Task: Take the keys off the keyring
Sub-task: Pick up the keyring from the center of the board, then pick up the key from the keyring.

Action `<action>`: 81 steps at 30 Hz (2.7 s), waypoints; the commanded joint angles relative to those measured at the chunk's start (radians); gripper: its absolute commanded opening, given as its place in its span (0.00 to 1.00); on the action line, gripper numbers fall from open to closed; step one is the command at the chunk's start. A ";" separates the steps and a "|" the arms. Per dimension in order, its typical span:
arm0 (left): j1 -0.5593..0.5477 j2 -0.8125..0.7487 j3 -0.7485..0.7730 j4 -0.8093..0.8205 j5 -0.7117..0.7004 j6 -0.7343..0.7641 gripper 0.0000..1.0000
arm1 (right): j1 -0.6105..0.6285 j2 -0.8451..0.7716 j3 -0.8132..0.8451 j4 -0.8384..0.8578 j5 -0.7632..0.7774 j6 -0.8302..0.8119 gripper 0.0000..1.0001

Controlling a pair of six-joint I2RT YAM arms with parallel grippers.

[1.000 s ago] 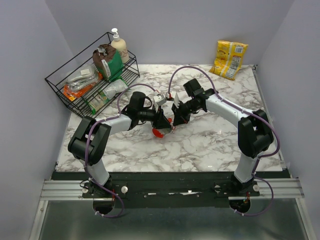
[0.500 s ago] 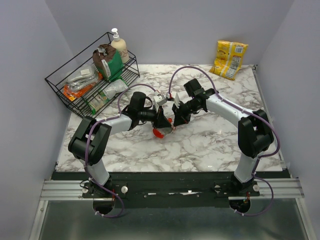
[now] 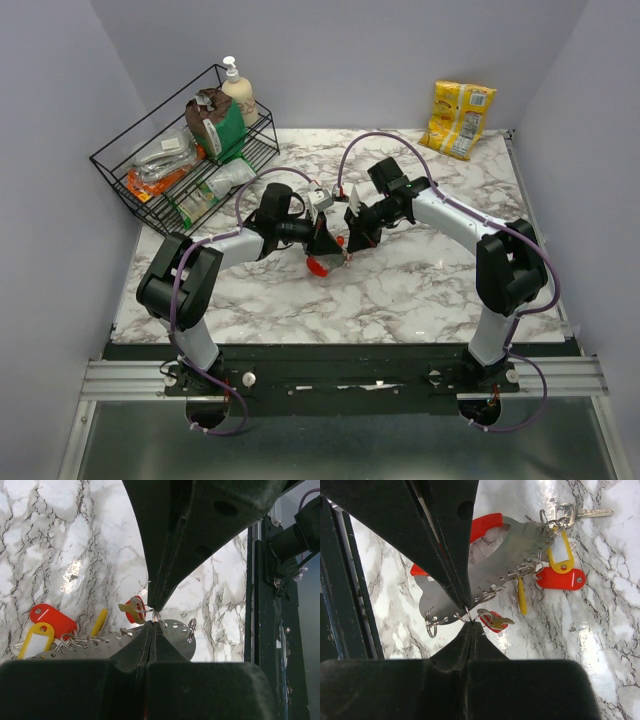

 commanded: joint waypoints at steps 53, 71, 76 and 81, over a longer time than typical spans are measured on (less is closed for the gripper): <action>0.004 -0.194 0.206 0.724 0.213 -1.006 0.00 | -0.144 -0.506 0.017 -0.019 -0.346 -0.031 0.61; 0.004 -0.199 0.181 0.566 0.170 -0.898 0.00 | -0.124 -0.489 -0.038 0.117 -0.423 0.101 0.53; 0.004 -0.200 0.181 0.566 0.168 -0.898 0.00 | -0.110 -0.497 -0.071 0.142 -0.363 0.089 0.51; 0.004 -0.189 0.181 0.567 0.159 -0.895 0.00 | -0.105 -0.517 -0.091 0.180 -0.308 0.109 0.47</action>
